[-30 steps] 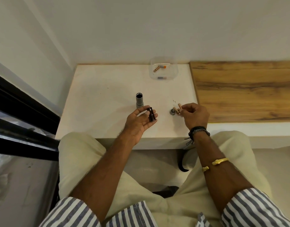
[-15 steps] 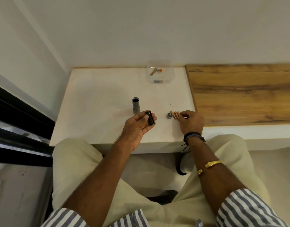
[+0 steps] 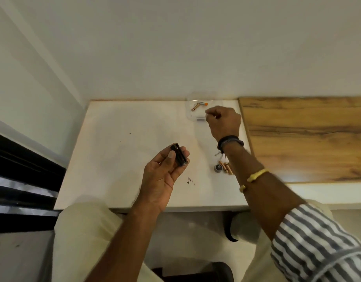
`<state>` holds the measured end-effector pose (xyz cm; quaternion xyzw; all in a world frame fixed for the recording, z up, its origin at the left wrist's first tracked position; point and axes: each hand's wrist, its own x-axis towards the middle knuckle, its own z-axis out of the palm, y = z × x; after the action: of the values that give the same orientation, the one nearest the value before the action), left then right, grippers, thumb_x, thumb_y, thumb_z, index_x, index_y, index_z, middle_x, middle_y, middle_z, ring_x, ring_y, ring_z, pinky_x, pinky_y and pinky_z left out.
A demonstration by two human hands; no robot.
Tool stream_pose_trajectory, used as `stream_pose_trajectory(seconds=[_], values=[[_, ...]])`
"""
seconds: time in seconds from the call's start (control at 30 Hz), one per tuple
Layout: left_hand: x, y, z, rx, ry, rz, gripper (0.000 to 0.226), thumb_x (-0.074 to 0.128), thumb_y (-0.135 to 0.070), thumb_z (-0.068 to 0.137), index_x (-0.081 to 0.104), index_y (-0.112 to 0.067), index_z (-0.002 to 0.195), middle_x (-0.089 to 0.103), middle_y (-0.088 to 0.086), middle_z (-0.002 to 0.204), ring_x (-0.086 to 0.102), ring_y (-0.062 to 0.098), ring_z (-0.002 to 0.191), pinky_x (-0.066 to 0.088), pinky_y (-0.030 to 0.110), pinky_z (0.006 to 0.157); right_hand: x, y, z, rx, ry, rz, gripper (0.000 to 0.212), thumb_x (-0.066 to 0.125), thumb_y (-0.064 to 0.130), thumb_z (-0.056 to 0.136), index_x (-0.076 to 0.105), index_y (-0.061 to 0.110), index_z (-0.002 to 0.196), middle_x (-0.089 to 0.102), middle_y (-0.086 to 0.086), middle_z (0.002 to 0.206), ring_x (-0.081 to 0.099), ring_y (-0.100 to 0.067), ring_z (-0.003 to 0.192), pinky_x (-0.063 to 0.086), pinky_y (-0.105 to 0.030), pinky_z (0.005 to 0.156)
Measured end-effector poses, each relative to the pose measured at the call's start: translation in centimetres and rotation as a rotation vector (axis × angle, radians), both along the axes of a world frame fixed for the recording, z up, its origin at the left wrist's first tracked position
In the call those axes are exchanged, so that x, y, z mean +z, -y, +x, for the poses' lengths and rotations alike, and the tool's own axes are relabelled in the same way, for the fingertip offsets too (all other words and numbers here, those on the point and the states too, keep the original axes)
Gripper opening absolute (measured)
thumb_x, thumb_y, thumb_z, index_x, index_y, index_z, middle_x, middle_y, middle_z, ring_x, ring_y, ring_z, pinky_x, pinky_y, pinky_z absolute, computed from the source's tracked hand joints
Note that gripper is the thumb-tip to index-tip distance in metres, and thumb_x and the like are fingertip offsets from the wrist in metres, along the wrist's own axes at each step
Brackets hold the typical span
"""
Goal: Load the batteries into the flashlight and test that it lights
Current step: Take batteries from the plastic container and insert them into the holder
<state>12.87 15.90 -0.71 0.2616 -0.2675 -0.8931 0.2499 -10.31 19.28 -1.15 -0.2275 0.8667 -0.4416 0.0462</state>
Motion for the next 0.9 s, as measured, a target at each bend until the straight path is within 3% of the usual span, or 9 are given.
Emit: stream_pose_trajectory(seconds=[0.07,0.2,0.33,0.47,0.67,0.9], values=[[-0.3,0.4,0.0,0.014,-0.004,0.014,0.030,0.062,-0.015,0.092,0.069,-0.004,0.119,0.070,0.022,0.120,0.069,0.031,0.112,0.058,0.034,0.089,0.2,2.7,-2.0,0.041,-0.054,0.080,0.019,0.068,0.016,0.085,0.081,0.022,0.097,0.080,0.002,0.098,0.072,-0.019,0.090,0.056,-0.025,0.082],[-0.7,1.0,0.0,0.026,-0.016,0.036,0.033,0.063,-0.016,0.091,0.068,-0.001,0.121,0.069,0.022,0.121,0.068,0.030,0.113,0.057,0.034,0.091,-0.3,6.9,-5.0,0.162,-0.086,0.307,0.029,0.059,0.006,0.087,0.081,0.022,0.098,0.078,-0.003,0.106,0.072,-0.027,0.097,0.060,-0.036,0.086],[-1.3,1.3,0.0,0.036,0.024,0.044,0.038,0.061,-0.015,0.092,0.063,0.002,0.126,0.068,0.024,0.123,0.067,0.031,0.114,0.057,0.034,0.091,-1.8,8.9,-6.7,0.245,-0.045,0.478,0.022,0.070,0.013,0.086,0.079,0.025,0.102,0.074,-0.007,0.113,0.070,-0.030,0.101,0.059,-0.039,0.091],[-1.6,1.3,-0.1,0.047,0.036,0.057,0.040,0.060,-0.013,0.091,0.062,0.003,0.128,0.067,0.025,0.123,0.068,0.032,0.113,0.058,0.034,0.089,-3.0,9.7,-7.0,0.287,-0.107,0.565,0.026,0.062,0.014,0.089,0.080,0.027,0.103,0.076,-0.008,0.111,0.071,-0.034,0.099,0.060,-0.040,0.088],[-1.6,1.3,-0.1,0.044,0.026,0.062,0.037,0.061,-0.012,0.091,0.064,0.001,0.125,0.067,0.025,0.124,0.068,0.034,0.115,0.058,0.035,0.089,-3.0,9.5,-6.8,0.245,-0.168,0.521,0.022,0.064,0.011,0.090,0.080,0.025,0.096,0.075,-0.007,0.106,0.071,-0.033,0.095,0.060,-0.037,0.082],[-1.2,0.9,-0.4,0.029,0.020,0.046,0.036,0.061,-0.012,0.090,0.062,0.001,0.124,0.071,0.022,0.116,0.070,0.033,0.111,0.059,0.035,0.087,0.2,4.8,-2.5,0.130,-0.199,0.034,0.012,0.065,0.024,0.091,0.073,0.018,0.099,0.068,-0.004,0.104,0.066,-0.019,0.090,0.051,-0.029,0.070]])
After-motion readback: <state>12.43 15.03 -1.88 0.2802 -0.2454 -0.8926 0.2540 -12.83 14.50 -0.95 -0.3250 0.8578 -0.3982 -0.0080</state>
